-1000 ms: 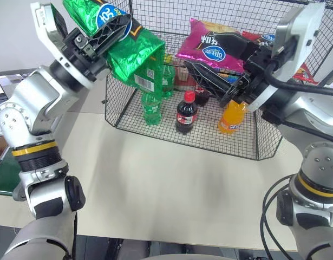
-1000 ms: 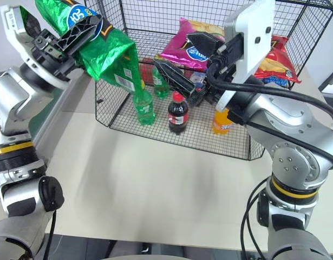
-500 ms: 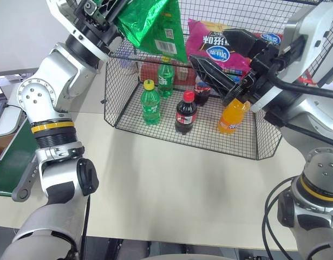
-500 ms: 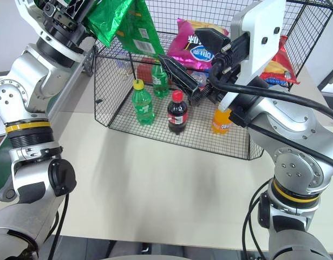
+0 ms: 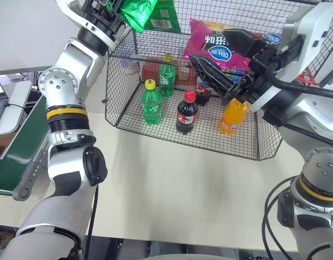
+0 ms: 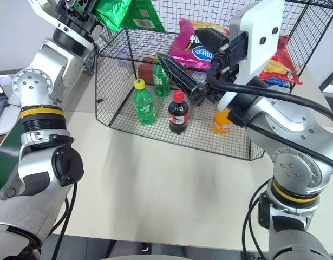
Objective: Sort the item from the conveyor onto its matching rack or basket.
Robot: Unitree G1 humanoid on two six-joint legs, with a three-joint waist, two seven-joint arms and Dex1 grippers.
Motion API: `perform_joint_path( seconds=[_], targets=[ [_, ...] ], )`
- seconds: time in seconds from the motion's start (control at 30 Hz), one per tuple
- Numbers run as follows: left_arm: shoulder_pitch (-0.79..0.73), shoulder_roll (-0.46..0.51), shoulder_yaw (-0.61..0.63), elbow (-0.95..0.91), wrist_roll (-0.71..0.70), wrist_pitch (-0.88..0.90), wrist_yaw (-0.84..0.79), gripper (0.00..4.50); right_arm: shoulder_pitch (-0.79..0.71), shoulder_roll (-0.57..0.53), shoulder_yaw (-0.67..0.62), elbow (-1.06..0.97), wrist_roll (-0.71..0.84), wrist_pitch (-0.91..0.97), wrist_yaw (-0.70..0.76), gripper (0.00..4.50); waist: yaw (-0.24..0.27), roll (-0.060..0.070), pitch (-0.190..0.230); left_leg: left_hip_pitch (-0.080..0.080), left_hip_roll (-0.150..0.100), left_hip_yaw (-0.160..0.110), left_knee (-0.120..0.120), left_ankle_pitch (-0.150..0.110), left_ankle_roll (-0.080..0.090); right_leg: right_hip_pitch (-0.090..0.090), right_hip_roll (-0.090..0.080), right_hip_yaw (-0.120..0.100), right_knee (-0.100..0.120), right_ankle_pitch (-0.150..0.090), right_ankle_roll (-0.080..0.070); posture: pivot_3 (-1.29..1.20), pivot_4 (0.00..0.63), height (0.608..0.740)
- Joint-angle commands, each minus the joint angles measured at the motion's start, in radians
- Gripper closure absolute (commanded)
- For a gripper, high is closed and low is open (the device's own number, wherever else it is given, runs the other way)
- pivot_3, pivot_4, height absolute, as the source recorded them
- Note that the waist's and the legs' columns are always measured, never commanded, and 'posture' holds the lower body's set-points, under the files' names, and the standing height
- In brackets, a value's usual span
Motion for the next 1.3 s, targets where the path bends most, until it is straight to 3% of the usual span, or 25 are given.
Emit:
perform_joint_path(
  seconds=[0.03, 0.33, 0.5, 0.97, 1.3],
  targets=[
    [0.002, -0.011, 0.006, 0.010, 0.064, -0.030, -0.029, 4.40, -0.015, -0.002, -0.020, -0.028, 0.007, -0.026, -0.011, 0.00, -0.001, 0.000, 0.000, 0.000, 0.000, 0.000, 0.000, 0.000, 0.000, 0.000, 0.000, 0.000, 0.000, 0.000, 0.000, 0.00, 0.150, 0.740],
    [0.169, -0.053, 0.057, -0.199, 0.016, 0.104, 0.109, 4.40, -0.008, -0.006, -0.024, -0.030, 0.019, -0.022, -0.019, 0.00, -0.004, 0.000, 0.000, -0.001, 0.002, -0.001, 0.000, 0.000, 0.000, -0.001, -0.001, 0.001, 0.001, 0.000, 0.000, 0.00, 0.150, 0.740],
    [0.190, -0.070, 0.088, -0.286, -0.036, 0.143, 0.185, 4.40, -0.008, 0.000, -0.017, -0.020, 0.018, -0.030, -0.015, 0.00, -0.002, 0.000, 0.000, -0.001, 0.001, -0.002, 0.000, 0.000, 0.001, 0.000, -0.002, 0.001, 0.001, 0.000, 0.000, 0.00, 0.150, 0.740],
    [-0.041, -0.127, 0.084, 0.032, 0.144, -0.108, 0.036, 4.40, -0.013, 0.010, -0.017, -0.018, 0.008, -0.036, -0.016, 0.00, -0.001, 0.000, 0.000, -0.001, -0.001, -0.001, 0.000, 0.001, 0.002, 0.000, 0.000, 0.000, 0.001, 0.000, 0.000, 0.00, 0.150, 0.740],
    [-0.120, -0.139, 0.118, 0.099, 0.163, -0.156, -0.019, 4.40, -0.014, 0.010, -0.023, -0.019, 0.022, -0.035, -0.020, 0.00, -0.001, 0.000, 0.000, -0.001, 0.000, -0.001, 0.000, 0.001, 0.002, -0.001, 0.000, 0.000, 0.001, 0.000, 0.000, 0.00, 0.150, 0.740]
  ],
)
